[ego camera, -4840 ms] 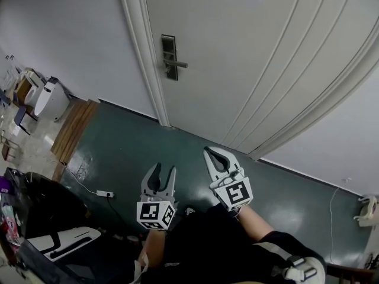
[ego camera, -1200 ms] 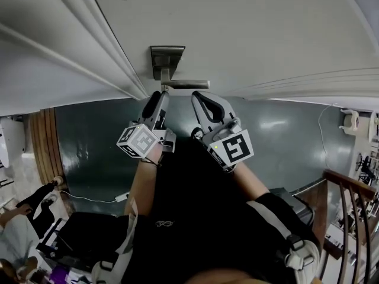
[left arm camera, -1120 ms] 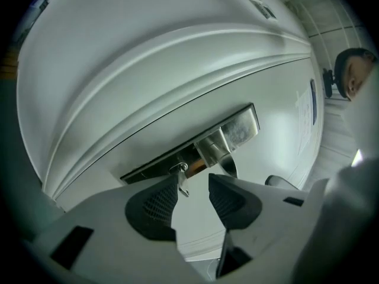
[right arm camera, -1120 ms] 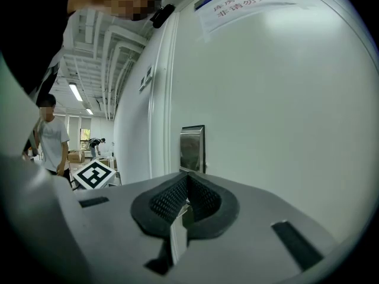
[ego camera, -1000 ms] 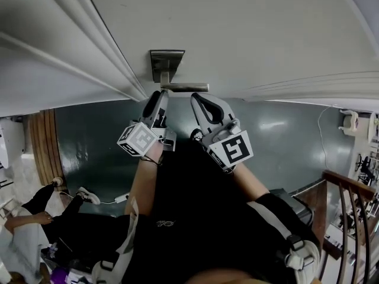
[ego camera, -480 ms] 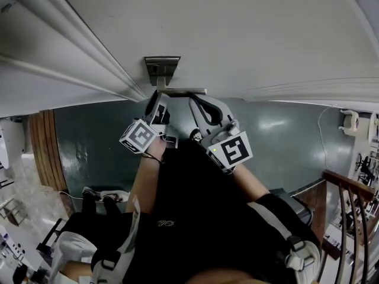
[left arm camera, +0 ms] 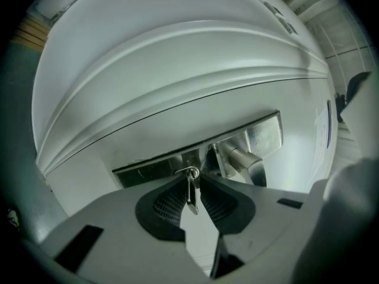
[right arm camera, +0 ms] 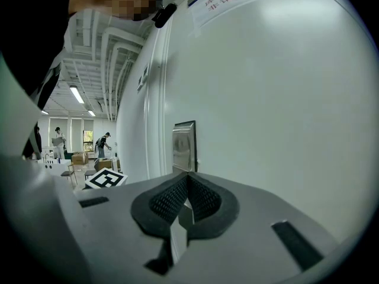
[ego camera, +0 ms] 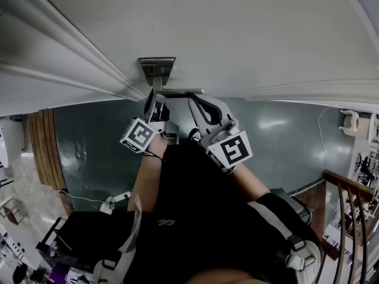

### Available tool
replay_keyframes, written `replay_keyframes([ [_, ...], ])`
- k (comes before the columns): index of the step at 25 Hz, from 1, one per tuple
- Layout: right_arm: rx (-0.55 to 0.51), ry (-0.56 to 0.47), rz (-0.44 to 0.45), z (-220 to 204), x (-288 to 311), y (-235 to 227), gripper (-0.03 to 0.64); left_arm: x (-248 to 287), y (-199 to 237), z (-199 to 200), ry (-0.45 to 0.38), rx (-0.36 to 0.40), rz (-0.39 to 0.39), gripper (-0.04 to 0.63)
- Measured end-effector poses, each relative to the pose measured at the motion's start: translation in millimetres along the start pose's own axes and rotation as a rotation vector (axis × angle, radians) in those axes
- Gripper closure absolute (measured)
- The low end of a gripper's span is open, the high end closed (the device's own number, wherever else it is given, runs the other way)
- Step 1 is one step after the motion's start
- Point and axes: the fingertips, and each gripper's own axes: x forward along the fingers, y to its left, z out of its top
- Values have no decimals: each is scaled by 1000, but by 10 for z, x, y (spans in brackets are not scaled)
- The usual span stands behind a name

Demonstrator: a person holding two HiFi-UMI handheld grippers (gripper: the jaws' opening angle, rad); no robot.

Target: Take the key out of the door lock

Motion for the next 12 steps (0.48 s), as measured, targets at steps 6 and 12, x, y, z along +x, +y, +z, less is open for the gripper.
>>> replay_keyframes([
  [6,6,5,-2,-20,-36,-26,609,0,15,35,-28,-38,1,526],
  [12,13,-3,7,-24,-29,6,609,3,47,28,-30,-57,5,534],
])
